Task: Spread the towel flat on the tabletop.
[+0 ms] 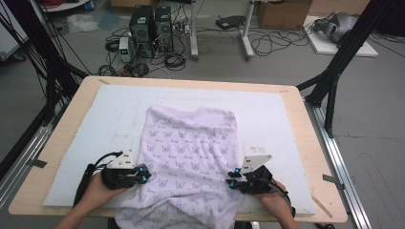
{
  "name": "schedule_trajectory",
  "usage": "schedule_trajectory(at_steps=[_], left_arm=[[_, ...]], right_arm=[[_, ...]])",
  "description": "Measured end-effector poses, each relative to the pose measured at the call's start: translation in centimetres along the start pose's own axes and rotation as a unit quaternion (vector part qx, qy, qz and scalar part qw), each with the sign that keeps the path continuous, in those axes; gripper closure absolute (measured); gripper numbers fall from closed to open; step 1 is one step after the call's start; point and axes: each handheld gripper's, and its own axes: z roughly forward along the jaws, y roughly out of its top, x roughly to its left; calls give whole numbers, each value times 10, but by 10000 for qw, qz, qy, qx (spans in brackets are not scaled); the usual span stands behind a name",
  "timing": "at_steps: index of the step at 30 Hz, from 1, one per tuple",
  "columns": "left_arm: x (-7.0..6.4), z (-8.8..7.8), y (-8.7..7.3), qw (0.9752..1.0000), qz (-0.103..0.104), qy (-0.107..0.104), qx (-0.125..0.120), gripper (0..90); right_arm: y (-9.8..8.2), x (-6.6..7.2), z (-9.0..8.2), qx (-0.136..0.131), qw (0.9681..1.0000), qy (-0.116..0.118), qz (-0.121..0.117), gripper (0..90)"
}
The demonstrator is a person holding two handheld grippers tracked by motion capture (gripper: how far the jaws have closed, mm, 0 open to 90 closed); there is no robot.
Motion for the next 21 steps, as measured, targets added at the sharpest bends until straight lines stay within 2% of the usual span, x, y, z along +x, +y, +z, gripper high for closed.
schedule_trajectory(at_steps=[5, 7, 9, 11, 14, 18, 20, 21], left_arm=[[1, -39, -12, 9995, -130, 170, -217, 837], [0, -44, -14, 9994, -158, 181, -260, 795], [1, -45, -15, 9993, -175, 194, -255, 762], [3, -43, -16, 9992, -225, 213, -266, 730], [10, -33, -15, 9991, -291, 195, -232, 737], [13, -12, -11, 9995, -307, -10, -85, 757], [11, -1, -10, 9993, -333, -186, 30, 752], [9, 3, -10, 9992, -283, -245, 102, 757]], right_arm=[[1, 2, 1, 6, 10000, 41, 2, 693], [2, 3, 2, 75, 9999, 35, -106, 689], [4, 4, 0, 12, 9999, 22, -115, 689], [3, 3, -4, -73, 10000, -10, -60, 690], [0, 1, -5, -38, 10000, -36, -1, 690], [-3, -1, -1, 70, 10000, -15, 34, 686], [-3, 0, 0, 77, 10000, -16, 44, 684], [-3, 0, 0, 69, 10000, -13, 50, 683]])
